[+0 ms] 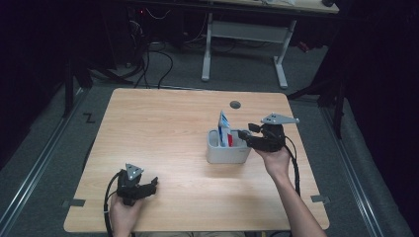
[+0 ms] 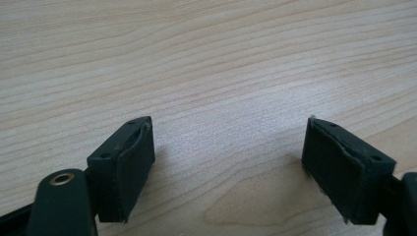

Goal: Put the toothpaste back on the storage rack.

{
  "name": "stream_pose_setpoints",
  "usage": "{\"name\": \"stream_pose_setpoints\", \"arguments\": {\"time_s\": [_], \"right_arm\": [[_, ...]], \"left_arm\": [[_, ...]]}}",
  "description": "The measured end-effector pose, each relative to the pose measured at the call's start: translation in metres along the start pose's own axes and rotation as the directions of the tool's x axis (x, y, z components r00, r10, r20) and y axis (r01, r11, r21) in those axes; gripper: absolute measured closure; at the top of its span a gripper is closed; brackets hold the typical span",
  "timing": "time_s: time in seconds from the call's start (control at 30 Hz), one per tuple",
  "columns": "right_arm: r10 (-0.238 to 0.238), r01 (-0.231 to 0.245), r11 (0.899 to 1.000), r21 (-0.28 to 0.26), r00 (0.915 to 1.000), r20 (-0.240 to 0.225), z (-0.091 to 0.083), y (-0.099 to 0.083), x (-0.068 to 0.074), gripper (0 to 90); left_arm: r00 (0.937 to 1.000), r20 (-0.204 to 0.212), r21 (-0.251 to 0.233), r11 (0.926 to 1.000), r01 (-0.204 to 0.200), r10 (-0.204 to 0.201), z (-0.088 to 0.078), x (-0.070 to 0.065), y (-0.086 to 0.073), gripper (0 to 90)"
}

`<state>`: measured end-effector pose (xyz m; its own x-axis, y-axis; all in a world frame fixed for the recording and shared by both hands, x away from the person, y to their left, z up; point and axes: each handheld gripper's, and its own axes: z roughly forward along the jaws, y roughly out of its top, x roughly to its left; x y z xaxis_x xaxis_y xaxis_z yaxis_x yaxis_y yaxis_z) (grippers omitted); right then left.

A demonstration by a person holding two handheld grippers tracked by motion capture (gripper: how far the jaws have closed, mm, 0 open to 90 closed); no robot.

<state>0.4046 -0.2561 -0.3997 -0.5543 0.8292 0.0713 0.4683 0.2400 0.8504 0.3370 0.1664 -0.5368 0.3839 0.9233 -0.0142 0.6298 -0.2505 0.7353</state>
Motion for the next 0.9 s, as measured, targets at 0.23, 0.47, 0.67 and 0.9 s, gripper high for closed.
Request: {"name": "stream_pose_setpoints", "arguments": {"time_s": [0.23,0.47,0.67,0.9], "right_arm": [[0.005,-0.005,1.000,-0.007,0.9999,0.009,-0.006,-0.002,-0.003,45.2],[0.013,-0.013,1.000,-0.014,0.9998,0.018,-0.012,-0.004,-0.005,45.3],[0.022,-0.021,1.000,-0.021,0.9994,0.026,-0.018,-0.007,-0.008,45.3],[0.026,-0.025,0.999,-0.026,0.9991,0.033,-0.025,-0.010,-0.009,46.9]], "left_arm": [[1.0000,0.000,0.000,1.0000,0.000,0.000,0.000,0.000,0.000,20.7],[1.0000,0.000,0.000,1.0000,0.000,0.000,0.000,0.000,0.000,20.7],[1.0000,0.000,0.000,1.0000,0.000,0.000,0.000,0.000,0.000,20.7],[1.0000,0.000,0.000,1.0000,0.000,0.000,0.000,0.000,0.000,20.7]]}}
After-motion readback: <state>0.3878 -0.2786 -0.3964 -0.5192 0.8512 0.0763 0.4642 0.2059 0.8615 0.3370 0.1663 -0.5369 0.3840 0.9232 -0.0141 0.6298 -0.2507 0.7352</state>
